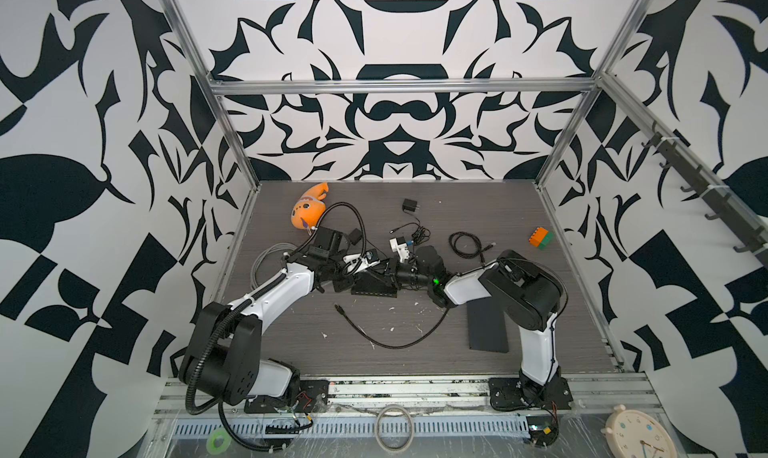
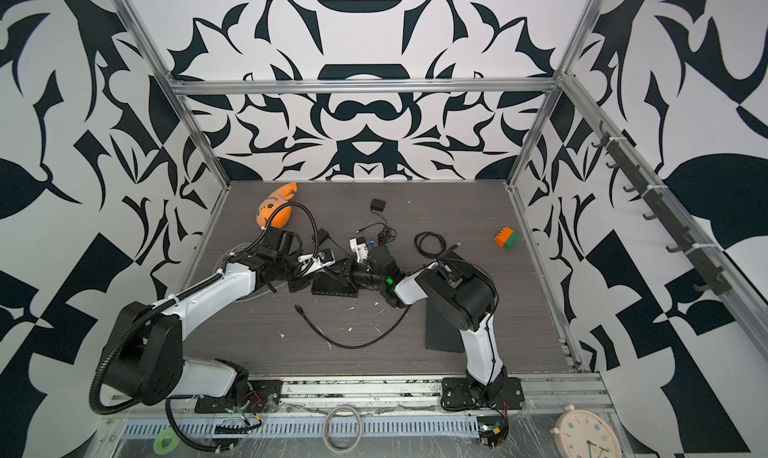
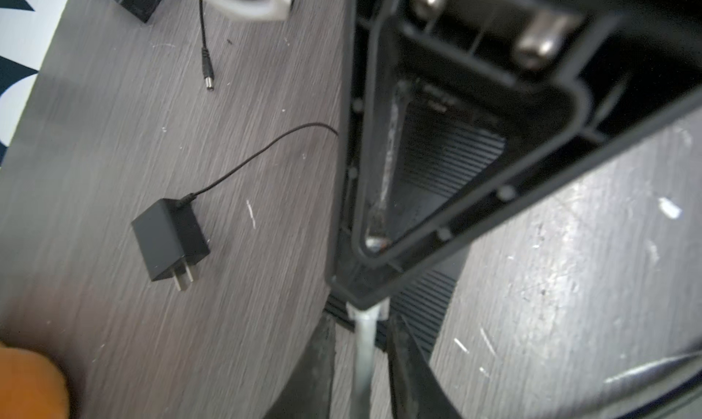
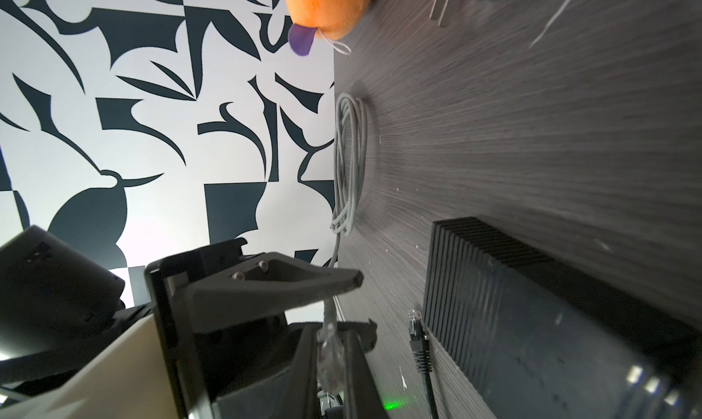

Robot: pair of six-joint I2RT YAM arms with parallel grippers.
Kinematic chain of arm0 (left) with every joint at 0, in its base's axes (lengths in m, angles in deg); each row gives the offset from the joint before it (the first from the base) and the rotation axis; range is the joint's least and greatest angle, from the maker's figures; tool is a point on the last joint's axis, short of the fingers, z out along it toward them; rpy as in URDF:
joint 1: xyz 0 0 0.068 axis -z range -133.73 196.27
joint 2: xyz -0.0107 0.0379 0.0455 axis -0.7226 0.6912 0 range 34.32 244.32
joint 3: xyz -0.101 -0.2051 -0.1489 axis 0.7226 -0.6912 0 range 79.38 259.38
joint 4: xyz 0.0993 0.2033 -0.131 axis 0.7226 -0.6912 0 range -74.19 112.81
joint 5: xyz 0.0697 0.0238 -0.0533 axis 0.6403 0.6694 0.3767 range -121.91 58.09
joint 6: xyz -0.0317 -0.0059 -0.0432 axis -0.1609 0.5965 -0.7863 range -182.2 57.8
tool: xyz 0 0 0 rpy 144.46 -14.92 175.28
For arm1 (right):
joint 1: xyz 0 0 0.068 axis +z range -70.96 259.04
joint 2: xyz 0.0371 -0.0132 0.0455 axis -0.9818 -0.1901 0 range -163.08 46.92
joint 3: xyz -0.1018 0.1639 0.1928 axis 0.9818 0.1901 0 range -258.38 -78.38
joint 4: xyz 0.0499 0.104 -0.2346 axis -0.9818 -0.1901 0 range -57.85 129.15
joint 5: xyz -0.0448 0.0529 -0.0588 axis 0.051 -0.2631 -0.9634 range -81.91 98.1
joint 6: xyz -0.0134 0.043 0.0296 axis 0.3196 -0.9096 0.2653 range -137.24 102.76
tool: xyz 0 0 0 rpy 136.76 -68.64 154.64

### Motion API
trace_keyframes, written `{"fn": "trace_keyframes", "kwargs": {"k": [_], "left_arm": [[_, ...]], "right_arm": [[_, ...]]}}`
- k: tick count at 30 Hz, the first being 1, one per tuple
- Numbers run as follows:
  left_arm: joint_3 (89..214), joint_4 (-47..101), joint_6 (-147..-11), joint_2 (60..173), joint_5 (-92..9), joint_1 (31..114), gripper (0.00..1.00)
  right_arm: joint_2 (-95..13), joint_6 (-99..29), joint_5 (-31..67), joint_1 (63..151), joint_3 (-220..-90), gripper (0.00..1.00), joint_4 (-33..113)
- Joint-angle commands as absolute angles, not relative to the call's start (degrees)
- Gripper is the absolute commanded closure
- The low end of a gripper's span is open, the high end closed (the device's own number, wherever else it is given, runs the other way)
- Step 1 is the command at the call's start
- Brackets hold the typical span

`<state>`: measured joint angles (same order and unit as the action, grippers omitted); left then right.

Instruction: Insert the plug into the switch port

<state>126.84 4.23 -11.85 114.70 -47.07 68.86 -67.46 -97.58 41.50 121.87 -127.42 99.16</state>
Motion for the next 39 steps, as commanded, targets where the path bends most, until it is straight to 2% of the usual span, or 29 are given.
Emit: {"fn": "trace_keyframes", "kwargs": {"k": [1, 8, 12, 14, 19, 22, 26, 31, 35, 39], "left_arm": [[128.51, 2.56, -12.45, 114.57, -50.96, 68.44, 0.74], [128.37, 3.08, -13.46, 114.09, -52.85, 68.09, 0.85], [128.32, 3.29, -13.91, 114.02, -54.08, 67.55, 0.96], [128.72, 2.05, -13.27, 114.38, -53.98, 67.19, 0.98], [130.05, -2.14, -12.36, 115.45, -53.06, 66.73, 1.0], [129.58, -3.01, -12.36, 114.86, -52.0, 66.74, 1.0], [128.95, -3.93, -12.11, 114.4, -50.84, 66.25, 1.0], [129.44, -6.81, -11.96, 115.65, -49.93, 65.51, 0.99], [130.55, -10.18, -15.24, 115.81, -50.21, 65.66, 0.99], [129.34, -11.67, -19.02, 113.22, -51.94, 67.05, 0.97]], "right_arm": [[-64.43, -96.26, 42.2, 121.71, -128.83, 0.97, 100.32], [-64.7, -96.27, 42.11, 121.69, -128.8, 0.97, 100.32], [-64.88, -96.2, 42.11, 121.67, -128.88, 0.97, 100.25], [-64.79, -95.71, 42.27, 121.67, -128.83, 0.96, 100.06], [-63.91, -92.57, 43.67, 120.46, -128.4, 0.78, 99.2], [-61.77, -89.83, 44.68, 117.53, -126.87, 0.73, 97.93], [-56.92, -80.42, 45.3, 114.03, -126.0, 0.7, 85.74], [-51.49, -64.78, 41.31, 113.22, -128.11, 0.64, 64.7], [-51.91, -52.75, 36.45, 113.32, -133.48, 0.61, 52.78], [-54.97, -43.8, 35.3, 114.19, -139.01, 0.57, 48.59]]}}
